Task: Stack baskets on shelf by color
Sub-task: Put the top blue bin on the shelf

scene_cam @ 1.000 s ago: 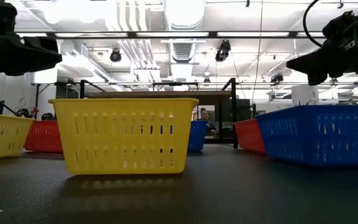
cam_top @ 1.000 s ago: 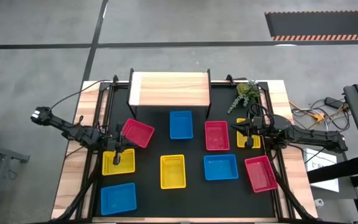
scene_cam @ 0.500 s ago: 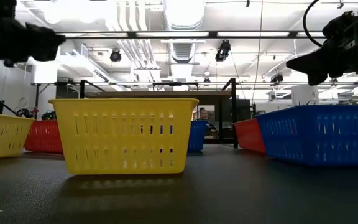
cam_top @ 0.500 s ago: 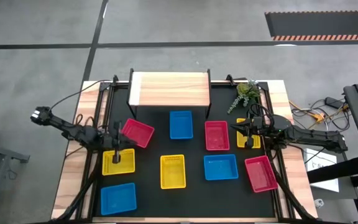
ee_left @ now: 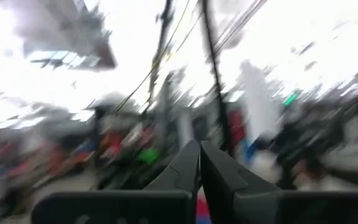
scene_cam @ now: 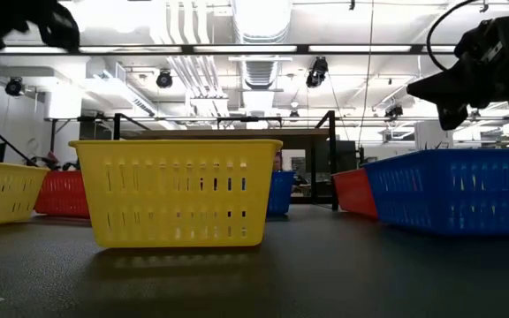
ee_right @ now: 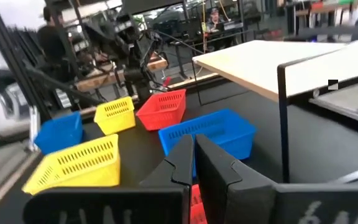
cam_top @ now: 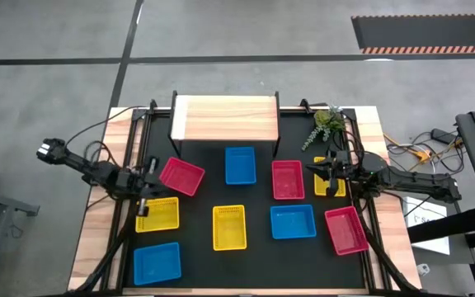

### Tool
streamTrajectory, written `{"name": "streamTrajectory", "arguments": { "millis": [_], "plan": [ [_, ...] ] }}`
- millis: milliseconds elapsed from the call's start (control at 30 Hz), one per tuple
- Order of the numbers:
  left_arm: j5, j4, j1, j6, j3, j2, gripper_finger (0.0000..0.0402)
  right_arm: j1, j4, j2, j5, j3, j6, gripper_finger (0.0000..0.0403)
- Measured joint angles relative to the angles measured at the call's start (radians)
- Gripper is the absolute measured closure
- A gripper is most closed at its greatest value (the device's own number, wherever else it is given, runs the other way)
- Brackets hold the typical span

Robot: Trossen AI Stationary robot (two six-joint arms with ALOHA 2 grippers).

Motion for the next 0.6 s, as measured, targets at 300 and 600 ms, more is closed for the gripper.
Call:
{"name": "streamTrajectory", "arguments": {
  "millis": [300, 600],
  "plan": [
    [0.217, 0.26, 0.0, -0.008, 0.0, 0.152, 0.0401, 0.0, 0.001, 0.0, 0.003, 0.0, -0.012, 0.0394],
    [0.217, 0.337, 0.0, 0.081, 0.019, 0.226, 0.0401, 0.002, 0.318, 0.045, -0.019, 0.0, -0.108, 0.0394]
  ]
}}
